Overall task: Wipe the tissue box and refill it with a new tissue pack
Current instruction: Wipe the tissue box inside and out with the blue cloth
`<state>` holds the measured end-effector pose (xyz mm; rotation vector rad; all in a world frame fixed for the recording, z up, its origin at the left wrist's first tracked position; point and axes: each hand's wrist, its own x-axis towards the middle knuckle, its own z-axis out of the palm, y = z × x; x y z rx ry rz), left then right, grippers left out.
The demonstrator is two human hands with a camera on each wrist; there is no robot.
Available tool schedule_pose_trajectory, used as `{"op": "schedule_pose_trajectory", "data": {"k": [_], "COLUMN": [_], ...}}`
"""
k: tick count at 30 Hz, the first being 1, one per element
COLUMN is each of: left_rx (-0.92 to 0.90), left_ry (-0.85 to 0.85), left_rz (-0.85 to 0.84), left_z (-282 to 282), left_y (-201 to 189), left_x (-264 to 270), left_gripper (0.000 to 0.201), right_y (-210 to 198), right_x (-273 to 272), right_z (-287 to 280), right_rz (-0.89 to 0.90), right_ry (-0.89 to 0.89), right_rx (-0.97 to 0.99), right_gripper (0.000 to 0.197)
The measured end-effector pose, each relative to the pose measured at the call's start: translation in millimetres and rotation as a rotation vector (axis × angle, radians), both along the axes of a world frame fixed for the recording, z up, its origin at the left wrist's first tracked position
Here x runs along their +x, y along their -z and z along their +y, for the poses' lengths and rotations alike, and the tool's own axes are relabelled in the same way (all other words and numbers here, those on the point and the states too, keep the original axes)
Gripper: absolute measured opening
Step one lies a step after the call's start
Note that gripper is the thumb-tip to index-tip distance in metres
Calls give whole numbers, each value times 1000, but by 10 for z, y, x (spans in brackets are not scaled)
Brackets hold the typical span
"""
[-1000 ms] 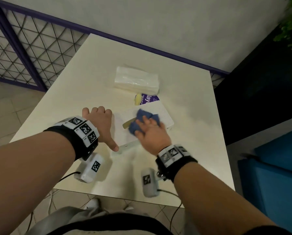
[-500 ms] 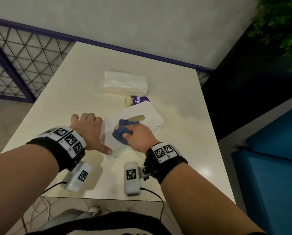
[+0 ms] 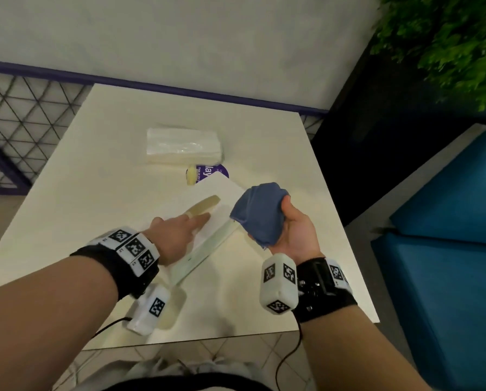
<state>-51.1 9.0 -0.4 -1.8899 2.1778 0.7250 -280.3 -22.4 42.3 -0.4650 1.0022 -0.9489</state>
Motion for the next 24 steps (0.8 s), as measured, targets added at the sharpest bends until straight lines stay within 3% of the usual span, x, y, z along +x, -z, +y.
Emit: {"op": "schedule_pose_trajectory", "data": {"k": [4, 9, 11, 13, 14, 16, 20, 24], "left_rx": [33, -85, -140, -142, -142, -170, -175, -181], "left_ry": [-216, -374, -368, -375, -384, -385, -318, -372], "left_rz": [267, 489, 551, 604, 647, 657, 659, 750], "left_z": [-152, -232, -240, -242, -239, -207, -130, -170], "left_y": [-234, -506, -599, -685, -713, -755, -768, -785], "left_x": [187, 351, 330, 319, 323, 338, 261, 246], "left_gripper": [59, 53, 49, 47, 47, 47, 47, 44], "right_y": [-106, -89, -30, 13, 2, -62, -302, -381], "right_x": [-10, 308, 560, 773, 842, 892, 884, 1003], "right_z": [48, 228, 335, 396, 382, 218, -406, -445], "right_rz": [41, 347, 521, 837, 983, 1134, 1296, 1246], "right_ry": [-67, -252, -484, -738, -782, -724, -542, -561], "right_rx": [-264, -591, -732, -878, -930, -974, -842, -829], "right_gripper": [43, 38, 38, 48, 51, 52, 56, 59]}}
